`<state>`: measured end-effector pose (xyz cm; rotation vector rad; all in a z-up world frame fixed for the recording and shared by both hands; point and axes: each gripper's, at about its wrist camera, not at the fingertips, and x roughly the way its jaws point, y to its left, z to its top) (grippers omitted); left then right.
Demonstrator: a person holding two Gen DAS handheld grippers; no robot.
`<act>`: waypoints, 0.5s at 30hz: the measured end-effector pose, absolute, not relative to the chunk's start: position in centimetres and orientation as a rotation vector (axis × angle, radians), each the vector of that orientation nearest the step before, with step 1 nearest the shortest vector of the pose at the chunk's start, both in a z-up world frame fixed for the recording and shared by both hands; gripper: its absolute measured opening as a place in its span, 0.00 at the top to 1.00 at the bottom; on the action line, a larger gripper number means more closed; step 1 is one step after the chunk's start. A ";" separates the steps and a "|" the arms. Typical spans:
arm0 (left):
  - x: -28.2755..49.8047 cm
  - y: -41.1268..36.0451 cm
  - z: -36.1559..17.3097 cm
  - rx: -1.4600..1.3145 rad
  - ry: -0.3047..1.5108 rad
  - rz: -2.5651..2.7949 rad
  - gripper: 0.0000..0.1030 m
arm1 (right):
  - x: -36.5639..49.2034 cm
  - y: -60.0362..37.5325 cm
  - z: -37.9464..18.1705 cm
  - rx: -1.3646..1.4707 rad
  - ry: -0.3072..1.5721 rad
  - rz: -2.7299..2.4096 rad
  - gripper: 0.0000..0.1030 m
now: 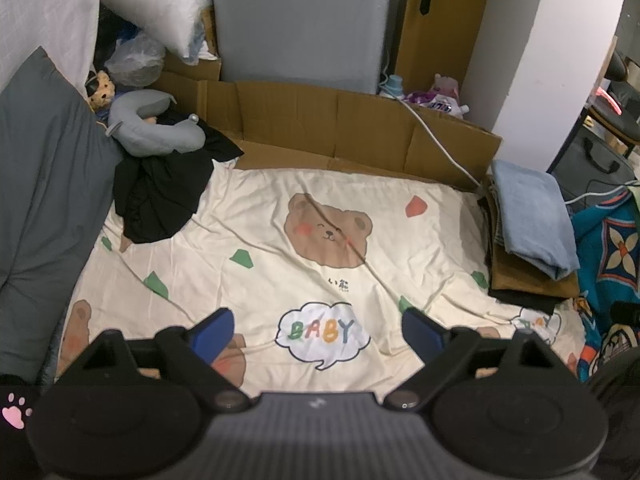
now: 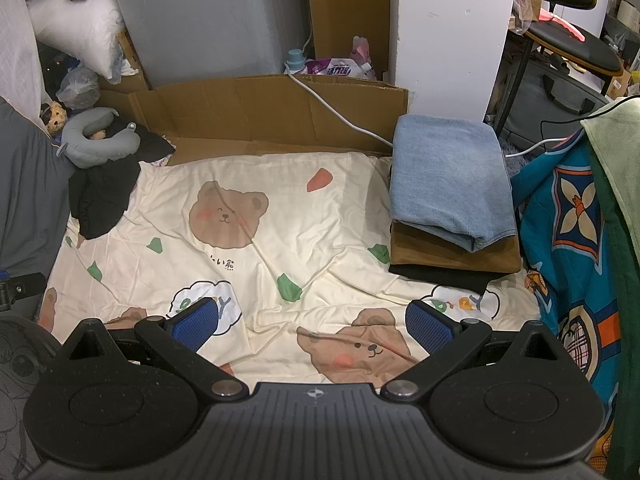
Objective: Fold clothes
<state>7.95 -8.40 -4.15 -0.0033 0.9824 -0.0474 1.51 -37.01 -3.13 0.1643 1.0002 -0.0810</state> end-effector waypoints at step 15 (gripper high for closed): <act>7.9 -8.2 -4.1 -0.005 0.979 -0.043 0.10 | 1.4 -36.8 -3.1 0.160 0.997 -0.094 0.00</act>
